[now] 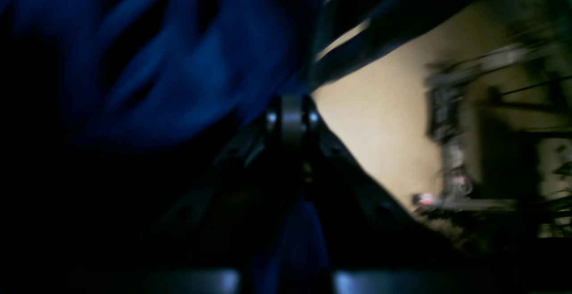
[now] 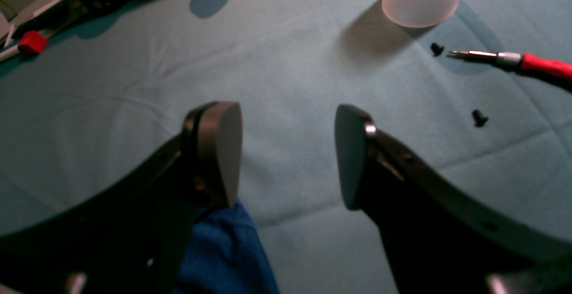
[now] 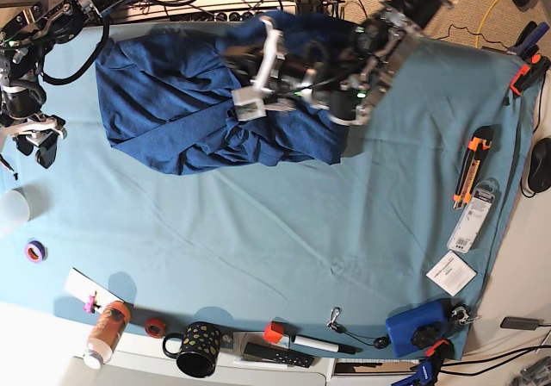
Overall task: Layout the t-shirt on the table in an organized manner, then fold the t-shirt properly
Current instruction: 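Lift the grasped edge with the left gripper and fold it toward the collar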
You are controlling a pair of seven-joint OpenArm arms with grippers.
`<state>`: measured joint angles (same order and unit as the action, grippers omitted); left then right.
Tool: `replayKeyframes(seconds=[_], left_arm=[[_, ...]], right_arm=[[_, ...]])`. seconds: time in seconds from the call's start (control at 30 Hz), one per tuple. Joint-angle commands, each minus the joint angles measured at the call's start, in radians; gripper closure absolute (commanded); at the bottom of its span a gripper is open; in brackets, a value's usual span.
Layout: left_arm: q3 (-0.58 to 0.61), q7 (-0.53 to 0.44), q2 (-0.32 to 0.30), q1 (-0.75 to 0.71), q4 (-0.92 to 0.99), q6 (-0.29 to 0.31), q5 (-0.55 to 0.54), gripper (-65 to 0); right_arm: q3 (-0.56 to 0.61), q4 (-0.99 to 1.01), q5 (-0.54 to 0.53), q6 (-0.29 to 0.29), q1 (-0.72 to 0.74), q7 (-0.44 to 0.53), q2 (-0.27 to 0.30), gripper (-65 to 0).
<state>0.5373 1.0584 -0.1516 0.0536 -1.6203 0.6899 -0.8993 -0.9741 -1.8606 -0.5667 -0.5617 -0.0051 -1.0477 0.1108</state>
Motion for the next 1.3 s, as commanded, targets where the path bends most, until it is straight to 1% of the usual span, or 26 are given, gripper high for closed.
replayKeyframes(seconds=[0.0,0.1,0.27,0.33,0.43,0.6,0.67,0.77,0.8,0.83,0.97,1.1,1.17,1.27], left_arm=[[-0.004,0.003,0.021,0.017,-0.018,0.008,-0.040,0.0],[-0.006,0.038,0.043,0.038,-0.021,0.008,-0.083,0.0],[-0.018,0.083,0.039,0.103,-0.023,0.008,-0.083,0.0],[-0.053,0.097,0.036,0.117,-0.023,0.008,-0.080,0.0],[-0.142,0.111,0.034,0.122,-0.023,0.008,-0.081,0.0],[-0.295,0.201,0.032,0.121,-0.023,0.008,-0.082,0.0],[-0.323,0.205,0.023,0.121,-0.023,0.008,-0.081,0.0],[-0.323,0.198,0.001,0.115,-0.023,0.008,-0.076,0.0],[-0.323,0.196,0.000,0.109,-0.023,0.008,-0.060,0.0],[-0.320,0.186,-0.001,0.103,-0.022,0.008,-0.039,0.0],[-0.267,0.083,-0.001,0.079,-0.018,0.008,0.063,0.0],[-0.154,0.000,0.000,0.078,-0.016,0.008,0.138,0.0],[-0.100,-0.063,0.003,0.081,-0.016,0.008,0.175,0.0],[-0.038,-0.151,0.032,0.092,-0.016,0.005,0.277,0.0]], right_arm=[[0.000,-0.016,-0.021,-0.003,0.010,0.024,0.016,-32.6],[0.000,-0.016,-0.020,-0.003,0.010,0.023,0.016,-32.6],[0.000,-0.016,-0.020,-0.003,0.010,0.023,0.016,-32.6],[0.000,-0.016,-0.021,-0.003,0.010,0.023,0.016,-32.6],[0.000,-0.016,-0.020,-0.003,0.010,0.023,0.016,-32.6],[0.000,-0.016,-0.021,-0.003,0.010,0.023,0.016,-32.6],[0.000,-0.016,-0.021,-0.003,0.010,0.024,0.016,-32.6],[0.000,-0.016,-0.020,-0.003,0.010,0.023,0.016,-32.6],[0.000,-0.016,-0.021,-0.004,0.010,0.023,0.016,-32.6],[0.000,-0.016,-0.021,-0.003,0.010,0.023,0.016,-32.6],[0.000,-0.016,-0.021,-0.003,0.010,0.023,0.016,-32.6],[0.000,-0.016,-0.021,-0.003,0.010,0.023,0.016,-32.6],[0.000,-0.016,-0.020,-0.003,0.010,0.022,0.013,-32.6],[0.000,-0.016,-0.020,-0.003,0.010,0.022,0.013,-32.6]])
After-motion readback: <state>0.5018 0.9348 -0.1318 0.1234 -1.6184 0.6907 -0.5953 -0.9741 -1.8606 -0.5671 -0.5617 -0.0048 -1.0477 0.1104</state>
